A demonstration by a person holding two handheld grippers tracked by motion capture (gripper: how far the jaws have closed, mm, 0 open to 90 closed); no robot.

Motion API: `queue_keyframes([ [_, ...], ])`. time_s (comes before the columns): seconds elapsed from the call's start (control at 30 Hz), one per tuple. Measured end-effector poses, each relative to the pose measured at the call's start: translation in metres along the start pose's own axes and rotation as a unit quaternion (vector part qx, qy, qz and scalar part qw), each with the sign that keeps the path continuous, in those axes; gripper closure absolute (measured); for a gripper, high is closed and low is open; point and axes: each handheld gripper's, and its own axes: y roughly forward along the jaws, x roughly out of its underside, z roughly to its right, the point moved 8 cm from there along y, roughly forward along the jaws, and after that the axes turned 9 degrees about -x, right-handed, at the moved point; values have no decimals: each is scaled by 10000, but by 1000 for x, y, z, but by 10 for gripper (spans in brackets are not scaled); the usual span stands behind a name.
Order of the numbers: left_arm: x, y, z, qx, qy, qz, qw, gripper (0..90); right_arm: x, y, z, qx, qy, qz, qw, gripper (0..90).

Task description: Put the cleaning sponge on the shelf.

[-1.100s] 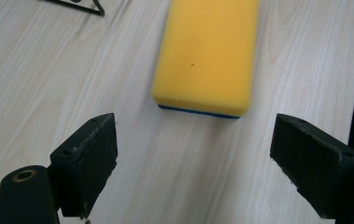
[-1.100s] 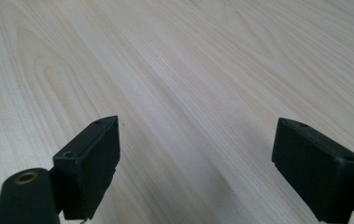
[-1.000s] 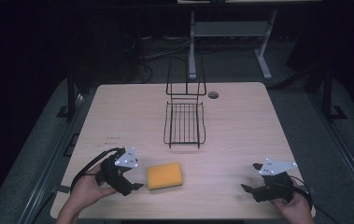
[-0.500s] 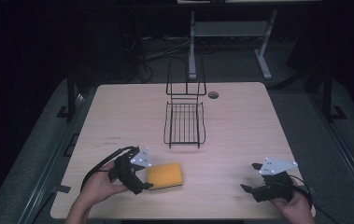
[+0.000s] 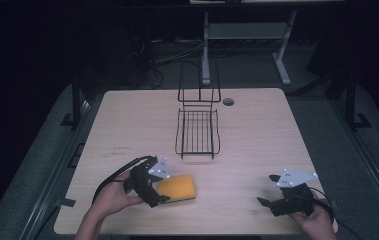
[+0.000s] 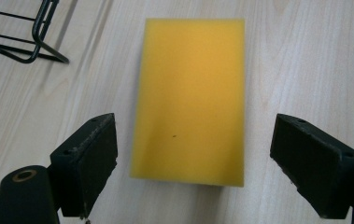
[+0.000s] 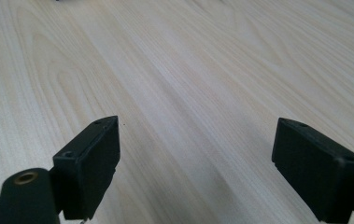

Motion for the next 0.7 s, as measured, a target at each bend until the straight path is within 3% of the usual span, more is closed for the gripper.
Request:
queue_keyframes([
  [0.7,-6,19,-1,227,60,-190,9995,145,-2,0,-1,-36,-55,40,10000,149],
])
